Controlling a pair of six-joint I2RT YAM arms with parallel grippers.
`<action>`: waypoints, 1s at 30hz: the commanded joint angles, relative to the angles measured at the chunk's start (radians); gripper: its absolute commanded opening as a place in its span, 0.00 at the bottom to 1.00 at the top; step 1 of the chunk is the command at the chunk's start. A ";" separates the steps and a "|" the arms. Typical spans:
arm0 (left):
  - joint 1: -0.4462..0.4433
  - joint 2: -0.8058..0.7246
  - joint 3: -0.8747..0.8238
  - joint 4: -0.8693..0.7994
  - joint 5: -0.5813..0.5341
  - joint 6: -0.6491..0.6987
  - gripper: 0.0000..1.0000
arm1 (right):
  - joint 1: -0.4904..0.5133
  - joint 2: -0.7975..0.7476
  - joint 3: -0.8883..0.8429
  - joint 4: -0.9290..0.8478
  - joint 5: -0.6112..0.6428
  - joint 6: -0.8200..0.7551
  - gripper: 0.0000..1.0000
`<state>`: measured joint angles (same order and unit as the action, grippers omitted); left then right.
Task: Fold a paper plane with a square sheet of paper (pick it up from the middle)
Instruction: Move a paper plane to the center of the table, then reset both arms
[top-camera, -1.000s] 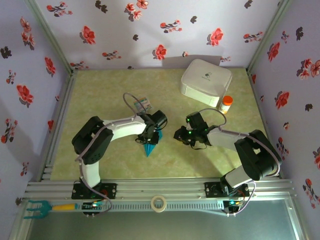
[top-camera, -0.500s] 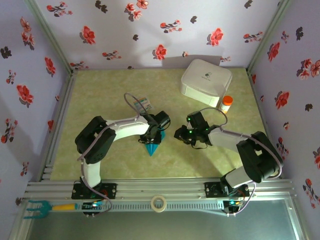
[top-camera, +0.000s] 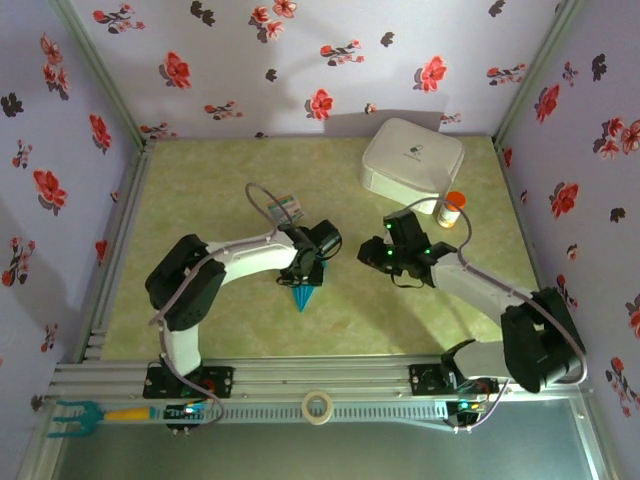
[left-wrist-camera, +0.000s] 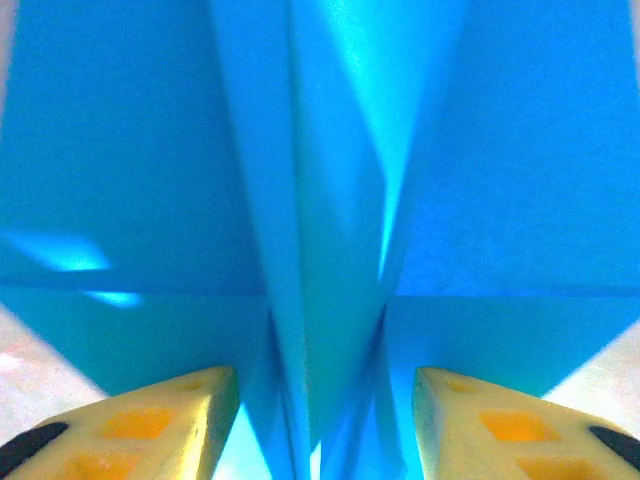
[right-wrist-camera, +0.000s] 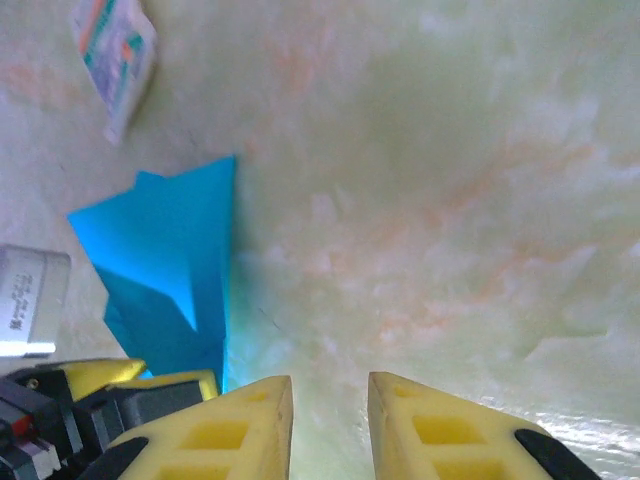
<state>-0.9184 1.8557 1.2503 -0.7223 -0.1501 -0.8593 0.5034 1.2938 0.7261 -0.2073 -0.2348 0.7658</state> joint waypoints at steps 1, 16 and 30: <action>-0.008 -0.062 0.027 -0.040 -0.037 -0.012 0.50 | -0.024 -0.050 0.045 -0.095 0.112 -0.086 0.28; 0.107 -0.504 -0.252 0.210 -0.379 0.214 0.78 | -0.074 -0.302 -0.167 0.259 0.963 -0.577 0.80; 0.671 -0.601 -0.579 0.729 -0.430 0.602 1.00 | -0.271 0.110 -0.290 0.837 0.683 -0.763 0.81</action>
<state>-0.3019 1.2270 0.6399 -0.1169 -0.5884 -0.3679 0.2417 1.3804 0.4393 0.4431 0.5362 0.0757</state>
